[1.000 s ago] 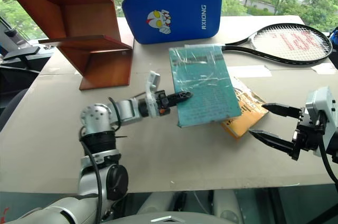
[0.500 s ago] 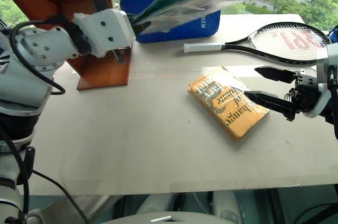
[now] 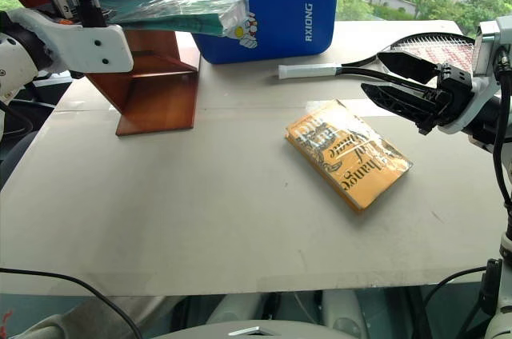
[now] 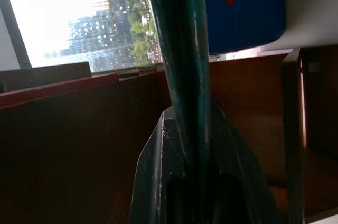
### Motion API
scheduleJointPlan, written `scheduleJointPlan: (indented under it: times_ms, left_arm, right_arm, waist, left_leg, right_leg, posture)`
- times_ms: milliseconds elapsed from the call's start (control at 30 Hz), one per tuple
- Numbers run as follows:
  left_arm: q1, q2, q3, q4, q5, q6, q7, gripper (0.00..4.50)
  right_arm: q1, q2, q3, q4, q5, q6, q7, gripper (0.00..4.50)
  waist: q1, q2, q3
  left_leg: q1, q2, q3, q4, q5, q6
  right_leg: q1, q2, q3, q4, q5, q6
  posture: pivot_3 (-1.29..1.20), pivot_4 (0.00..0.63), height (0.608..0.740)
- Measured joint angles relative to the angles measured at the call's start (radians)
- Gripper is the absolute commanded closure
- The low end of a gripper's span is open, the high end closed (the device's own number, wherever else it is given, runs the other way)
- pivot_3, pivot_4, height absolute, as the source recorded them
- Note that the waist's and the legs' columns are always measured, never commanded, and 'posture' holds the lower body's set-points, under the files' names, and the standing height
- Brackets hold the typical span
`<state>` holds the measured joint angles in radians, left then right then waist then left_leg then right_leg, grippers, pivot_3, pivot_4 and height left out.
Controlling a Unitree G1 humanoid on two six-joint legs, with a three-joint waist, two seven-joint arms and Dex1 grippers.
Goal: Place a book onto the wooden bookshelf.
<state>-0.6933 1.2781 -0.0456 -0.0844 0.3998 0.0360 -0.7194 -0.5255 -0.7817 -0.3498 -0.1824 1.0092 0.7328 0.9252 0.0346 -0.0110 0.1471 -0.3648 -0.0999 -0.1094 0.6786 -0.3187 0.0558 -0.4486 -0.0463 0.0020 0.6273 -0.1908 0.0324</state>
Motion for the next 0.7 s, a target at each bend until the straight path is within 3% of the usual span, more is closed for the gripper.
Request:
scheduleJointPlan:
  times_ms: [233, 367, 567, 700]
  left_arm:
    - [0.078, 0.027, 0.027, 0.045, 0.010, 0.046, -0.058, 4.41]
    - [0.138, 0.030, 0.059, 0.040, 0.010, 0.109, -0.089, 3.04]
    - [0.196, 0.030, 0.104, 0.021, 0.012, 0.194, -0.105, 0.28]
    - [0.216, 0.030, 0.130, 0.014, 0.019, 0.232, -0.102, 0.13]
  right_arm:
    - [-0.001, 0.011, 0.014, -0.004, -0.038, -0.004, -0.040, 0.00]
    - [-0.002, 0.017, 0.015, -0.007, -0.043, -0.006, -0.052, 0.00]
    - [-0.003, 0.022, 0.014, -0.007, -0.049, -0.022, -0.060, 0.00]
    - [-0.009, 0.023, 0.014, -0.002, -0.055, -0.028, -0.061, 0.00]
  waist:
    - [-0.004, 0.001, 0.000]
    - [-0.017, 0.001, 0.000]
    - [-0.026, 0.001, 0.001]
    - [-0.023, 0.001, 0.001]
  left_leg:
    - [0.000, 0.000, 0.000, 0.000, 0.000, 0.000]
    - [0.000, 0.000, -0.001, 0.000, 0.000, 0.000]
    - [0.000, 0.000, -0.001, 0.000, 0.000, 0.000]
    - [0.000, 0.000, -0.001, 0.000, 0.000, 0.000]
  right_leg:
    - [0.000, 0.000, -0.001, 0.001, 0.000, 0.000]
    - [0.000, 0.000, -0.001, 0.001, 0.000, 0.000]
    - [0.000, 0.000, 0.000, 0.001, 0.000, 0.000]
    - [0.000, 0.000, 0.000, 0.001, 0.000, 0.000]
  posture:
    - [0.00, 0.150, 0.740]
    - [0.00, 0.150, 0.740]
    - [0.00, 0.150, 0.740]
    - [0.00, 0.150, 0.740]
